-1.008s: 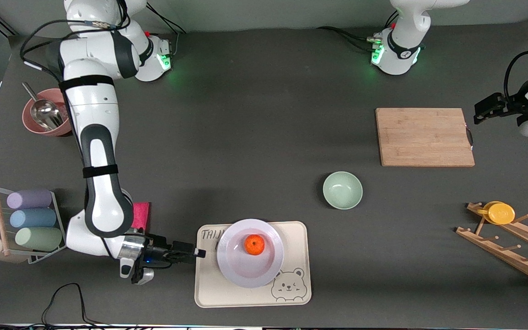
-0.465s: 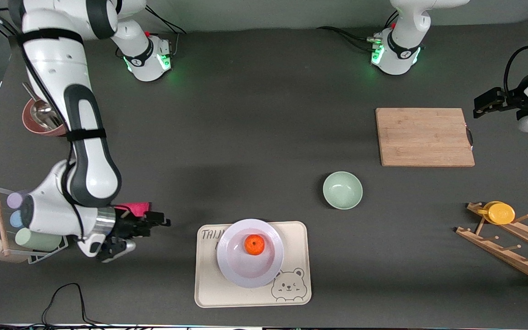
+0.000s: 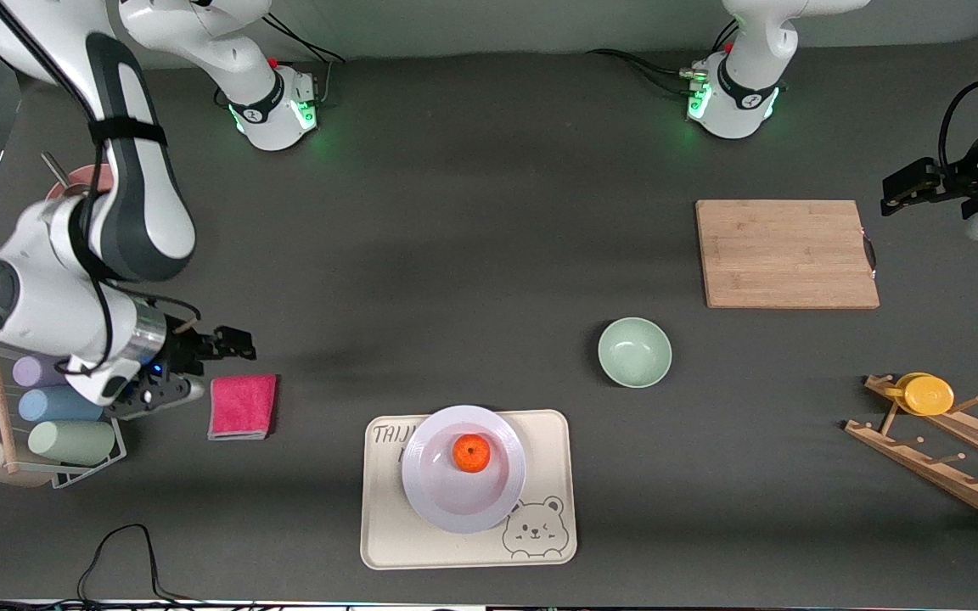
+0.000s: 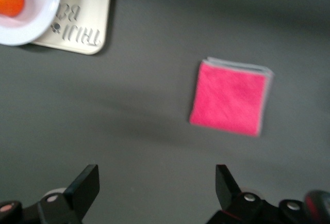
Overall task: Place orange and plate with both arms
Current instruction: 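Open the right gripper and draw it back from the plate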
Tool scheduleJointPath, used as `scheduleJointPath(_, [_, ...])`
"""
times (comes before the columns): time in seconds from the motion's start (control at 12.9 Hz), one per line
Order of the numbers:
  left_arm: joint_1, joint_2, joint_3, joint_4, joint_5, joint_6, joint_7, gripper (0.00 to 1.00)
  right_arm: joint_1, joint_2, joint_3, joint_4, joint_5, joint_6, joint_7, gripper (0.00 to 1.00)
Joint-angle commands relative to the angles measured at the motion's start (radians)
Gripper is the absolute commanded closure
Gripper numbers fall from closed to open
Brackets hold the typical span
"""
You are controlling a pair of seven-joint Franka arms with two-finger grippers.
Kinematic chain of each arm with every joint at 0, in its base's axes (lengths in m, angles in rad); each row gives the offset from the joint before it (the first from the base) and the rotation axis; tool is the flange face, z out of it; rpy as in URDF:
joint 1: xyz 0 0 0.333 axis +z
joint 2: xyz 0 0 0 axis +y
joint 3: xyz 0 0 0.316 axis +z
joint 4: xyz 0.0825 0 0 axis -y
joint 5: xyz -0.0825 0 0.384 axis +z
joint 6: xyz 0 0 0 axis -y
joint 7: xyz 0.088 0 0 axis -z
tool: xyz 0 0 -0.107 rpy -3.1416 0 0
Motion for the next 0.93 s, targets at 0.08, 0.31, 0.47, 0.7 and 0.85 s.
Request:
scheduleJointPath(0.08, [0.007,-0.008,0.009,0.029,-0.003,0.03,-0.013,0.0,0.023,-0.193,-0.015,-0.077,-0.091,-0.106,0.06,0.0])
scheduleJointPath(0.31, [0.011,-0.014,0.011,0.031,0.009,0.036,-0.013,0.0,0.012,-0.195,-0.014,0.075,-0.139,-0.276,0.069,0.0])
scheduleJointPath(0.47, [0.03,-0.015,0.011,0.026,0.012,0.027,-0.005,0.0,0.012,-0.193,-0.014,0.152,-0.142,-0.332,0.088,0.0])
scheduleJointPath(0.7, [0.034,-0.009,0.011,0.021,0.012,0.044,0.001,0.0,0.013,-0.204,-0.015,0.183,-0.144,-0.378,0.095,0.0])
scheduleJointPath(0.85, [0.033,-0.003,0.009,0.021,0.011,0.047,-0.003,0.0,0.01,-0.205,-0.017,0.193,-0.15,-0.387,0.095,0.0])
